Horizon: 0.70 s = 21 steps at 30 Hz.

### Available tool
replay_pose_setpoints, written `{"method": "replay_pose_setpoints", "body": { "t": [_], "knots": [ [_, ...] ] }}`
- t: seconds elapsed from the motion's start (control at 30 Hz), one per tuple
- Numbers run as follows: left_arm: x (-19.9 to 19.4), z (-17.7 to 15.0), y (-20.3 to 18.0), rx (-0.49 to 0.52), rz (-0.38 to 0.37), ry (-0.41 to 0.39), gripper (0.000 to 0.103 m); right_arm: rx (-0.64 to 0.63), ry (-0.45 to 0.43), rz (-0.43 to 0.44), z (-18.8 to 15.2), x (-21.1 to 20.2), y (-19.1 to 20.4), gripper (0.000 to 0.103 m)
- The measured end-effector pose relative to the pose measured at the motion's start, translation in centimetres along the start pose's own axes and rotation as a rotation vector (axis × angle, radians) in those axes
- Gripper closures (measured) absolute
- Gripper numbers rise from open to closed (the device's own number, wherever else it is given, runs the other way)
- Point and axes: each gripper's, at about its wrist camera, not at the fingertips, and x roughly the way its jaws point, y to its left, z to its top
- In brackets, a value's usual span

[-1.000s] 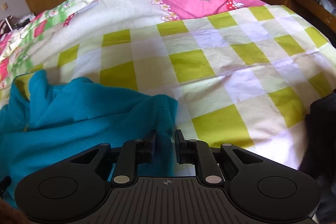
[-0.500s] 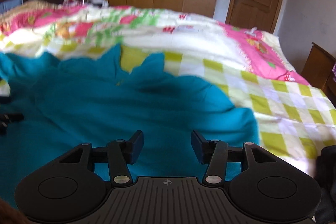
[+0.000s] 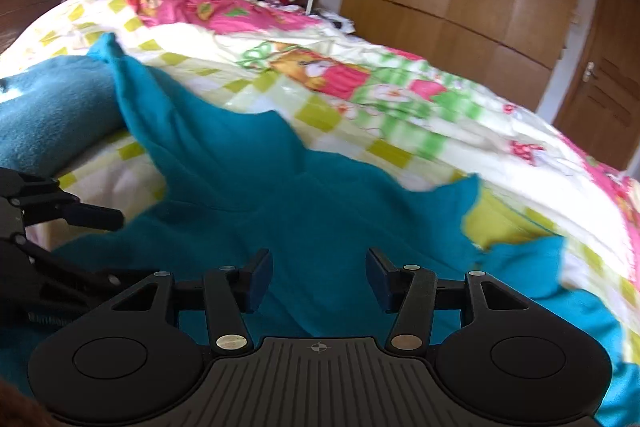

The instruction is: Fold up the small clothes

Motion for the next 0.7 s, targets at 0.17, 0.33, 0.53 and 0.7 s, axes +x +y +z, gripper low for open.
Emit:
{"method": "replay_pose_setpoints", "body": {
  "t": [0.17, 0.33, 0.53, 0.7],
  "knots": [
    [0.2, -0.1, 0.8, -0.03, -0.038, -0.003, 0.022, 0.024, 0.024, -0.088, 0.8, 3.1, 1.0, 0.053],
    [0.1, -0.2, 0.9, -0.029, -0.054, -0.007, 0.02, 0.187, 0.01, -0.041, 1.7, 2.1, -0.1, 0.097],
    [-0.1, -0.4, 1.0, -0.033, -0.06, -0.01, 0.02, 0.172, -0.042, -0.027, 2.2, 2.1, 1.1, 0.097],
    [-0.2, -0.4, 1.1, -0.03, -0.062, -0.014, 0.02, 0.2, 0.011, 0.005, 0.9, 3.5, 1.4, 0.097]
  ]
}}
